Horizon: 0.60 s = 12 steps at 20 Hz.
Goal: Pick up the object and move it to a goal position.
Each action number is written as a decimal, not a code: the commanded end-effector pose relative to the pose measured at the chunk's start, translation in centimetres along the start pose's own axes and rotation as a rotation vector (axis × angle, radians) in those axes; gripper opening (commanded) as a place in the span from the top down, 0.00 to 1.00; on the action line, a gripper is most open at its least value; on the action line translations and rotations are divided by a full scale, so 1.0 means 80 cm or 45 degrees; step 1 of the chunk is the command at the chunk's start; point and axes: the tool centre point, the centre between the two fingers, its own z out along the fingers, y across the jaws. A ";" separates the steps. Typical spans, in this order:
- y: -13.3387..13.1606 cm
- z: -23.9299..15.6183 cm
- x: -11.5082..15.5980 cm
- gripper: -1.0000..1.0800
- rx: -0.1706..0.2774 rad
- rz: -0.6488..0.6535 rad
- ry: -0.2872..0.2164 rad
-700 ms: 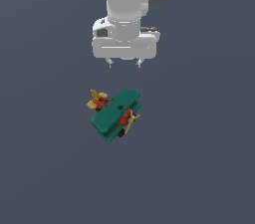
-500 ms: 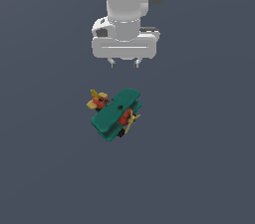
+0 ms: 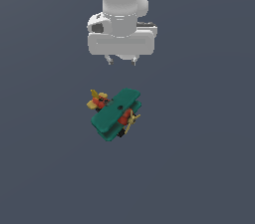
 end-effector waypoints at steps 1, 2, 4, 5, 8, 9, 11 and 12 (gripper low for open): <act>0.001 -0.005 0.002 0.19 0.005 -0.004 0.008; 0.002 -0.007 0.002 0.19 0.008 -0.005 0.011; 0.003 -0.011 0.003 0.19 0.012 -0.009 0.020; 0.003 -0.012 0.004 0.19 0.013 -0.011 0.023; 0.004 -0.014 0.007 0.19 0.013 -0.023 0.033; 0.004 -0.014 0.008 0.19 0.012 -0.028 0.035; 0.004 -0.014 0.009 0.19 0.012 -0.035 0.036; 0.004 -0.014 0.009 0.19 0.012 -0.037 0.036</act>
